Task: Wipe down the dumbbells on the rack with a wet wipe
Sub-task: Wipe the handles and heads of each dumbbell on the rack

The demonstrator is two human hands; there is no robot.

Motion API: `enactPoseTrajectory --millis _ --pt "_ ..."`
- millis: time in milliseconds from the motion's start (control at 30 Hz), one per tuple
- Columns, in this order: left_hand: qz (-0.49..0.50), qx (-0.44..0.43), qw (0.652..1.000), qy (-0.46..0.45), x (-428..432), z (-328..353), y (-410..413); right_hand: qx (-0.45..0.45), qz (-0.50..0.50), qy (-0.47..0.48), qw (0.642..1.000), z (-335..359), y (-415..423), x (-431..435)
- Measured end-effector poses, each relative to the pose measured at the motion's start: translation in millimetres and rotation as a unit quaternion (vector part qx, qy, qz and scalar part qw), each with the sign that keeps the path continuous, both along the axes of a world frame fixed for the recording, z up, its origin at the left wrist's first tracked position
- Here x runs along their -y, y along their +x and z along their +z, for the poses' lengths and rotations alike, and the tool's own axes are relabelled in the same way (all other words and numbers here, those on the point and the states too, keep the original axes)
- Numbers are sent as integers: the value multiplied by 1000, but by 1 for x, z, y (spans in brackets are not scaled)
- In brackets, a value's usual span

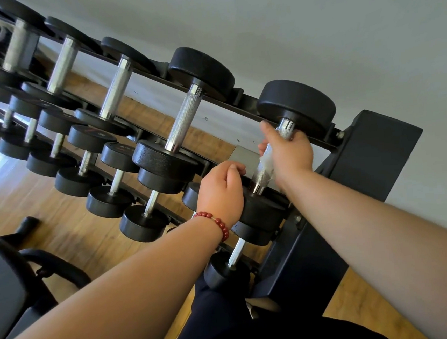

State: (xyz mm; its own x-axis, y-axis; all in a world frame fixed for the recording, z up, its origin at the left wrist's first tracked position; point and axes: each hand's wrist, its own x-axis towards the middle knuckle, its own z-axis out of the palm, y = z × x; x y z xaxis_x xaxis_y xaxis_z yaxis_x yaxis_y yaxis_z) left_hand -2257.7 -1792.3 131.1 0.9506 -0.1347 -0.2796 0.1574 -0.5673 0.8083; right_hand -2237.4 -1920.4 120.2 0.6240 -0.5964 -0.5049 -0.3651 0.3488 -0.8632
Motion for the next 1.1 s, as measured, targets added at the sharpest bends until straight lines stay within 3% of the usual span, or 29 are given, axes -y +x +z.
enactPoseTrajectory --millis 67,200,333,467,667,833,1100 --pt "2 -2 1000 1 0 0 0 19 -31 23 999 1 3 -1" --pt "-1 5 1000 0 0 0 0 -12 42 -20 999 -4 -10 -9" --pt "1 8 1000 8 0 1 0 10 19 -16 1000 0 1 3" --pt "2 6 1000 8 0 2 0 0 80 -40 996 3 -11 -4" --pt "2 5 1000 4 0 2 -1 7 147 55 988 4 -26 6" --pt "6 3 1000 2 0 2 -1 6 205 -22 979 -1 -39 9" --pt "10 1 1000 -3 1 1 -1 -13 148 2 989 -10 -53 5"
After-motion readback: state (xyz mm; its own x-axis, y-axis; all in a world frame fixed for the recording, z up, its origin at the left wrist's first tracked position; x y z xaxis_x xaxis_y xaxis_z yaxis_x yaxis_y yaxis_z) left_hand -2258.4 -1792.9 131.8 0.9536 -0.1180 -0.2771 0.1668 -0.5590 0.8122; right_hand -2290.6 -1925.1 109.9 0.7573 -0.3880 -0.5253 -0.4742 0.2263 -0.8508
